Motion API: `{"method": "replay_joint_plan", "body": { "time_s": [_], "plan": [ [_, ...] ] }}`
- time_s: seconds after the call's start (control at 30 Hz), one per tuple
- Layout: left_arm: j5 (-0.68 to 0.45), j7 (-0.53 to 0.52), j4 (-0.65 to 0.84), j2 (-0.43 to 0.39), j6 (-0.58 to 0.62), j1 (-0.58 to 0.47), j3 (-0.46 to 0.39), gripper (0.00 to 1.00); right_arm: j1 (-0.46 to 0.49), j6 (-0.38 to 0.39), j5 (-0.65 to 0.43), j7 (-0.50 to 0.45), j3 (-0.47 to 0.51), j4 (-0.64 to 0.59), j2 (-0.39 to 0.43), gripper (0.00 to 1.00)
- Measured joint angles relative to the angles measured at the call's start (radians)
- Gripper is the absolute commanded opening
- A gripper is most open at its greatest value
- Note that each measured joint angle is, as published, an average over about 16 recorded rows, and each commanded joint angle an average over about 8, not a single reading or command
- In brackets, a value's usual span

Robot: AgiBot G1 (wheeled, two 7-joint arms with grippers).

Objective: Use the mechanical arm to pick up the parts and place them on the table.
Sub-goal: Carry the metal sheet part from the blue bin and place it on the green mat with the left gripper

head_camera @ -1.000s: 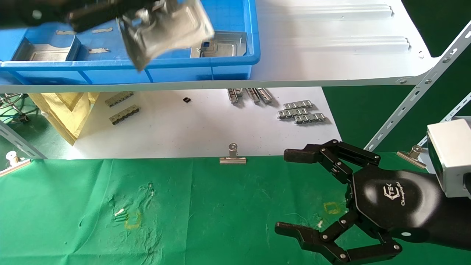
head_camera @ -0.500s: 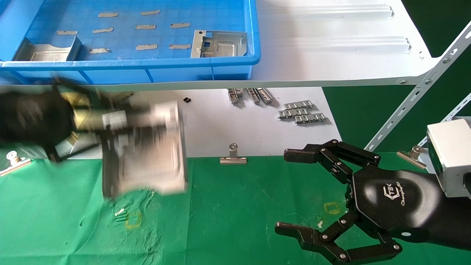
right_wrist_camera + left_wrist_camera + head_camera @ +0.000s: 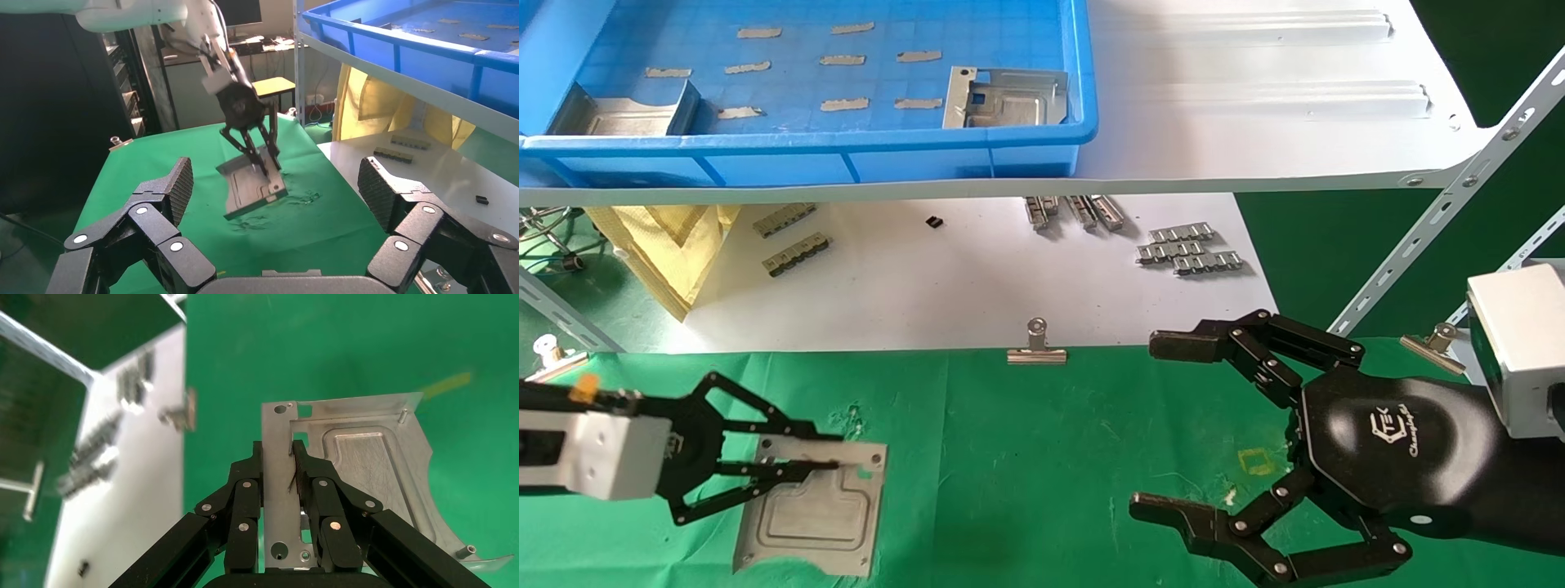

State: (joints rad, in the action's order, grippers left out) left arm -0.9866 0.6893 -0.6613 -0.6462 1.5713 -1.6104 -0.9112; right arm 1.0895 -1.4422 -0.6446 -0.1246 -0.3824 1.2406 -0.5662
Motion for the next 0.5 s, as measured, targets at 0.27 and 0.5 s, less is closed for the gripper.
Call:
{"method": "replay_joint_plan", "body": {
  "time_s": [0.27, 0.5],
  "plan": [
    [-0.024, 0.111, 0.149, -0.042, -0.017, 0.009, -0.030, 0.18, 0.000, 0.000, 0.000, 0.000, 0.000, 0.000, 0.000, 1.00],
    [-0.039, 0.158, 0.248, -0.075, -0.025, 0.003, -0.042, 0.95, 0.000, 0.000, 0.000, 0.000, 0.000, 0.000, 0.000, 1.00]
  ]
}}
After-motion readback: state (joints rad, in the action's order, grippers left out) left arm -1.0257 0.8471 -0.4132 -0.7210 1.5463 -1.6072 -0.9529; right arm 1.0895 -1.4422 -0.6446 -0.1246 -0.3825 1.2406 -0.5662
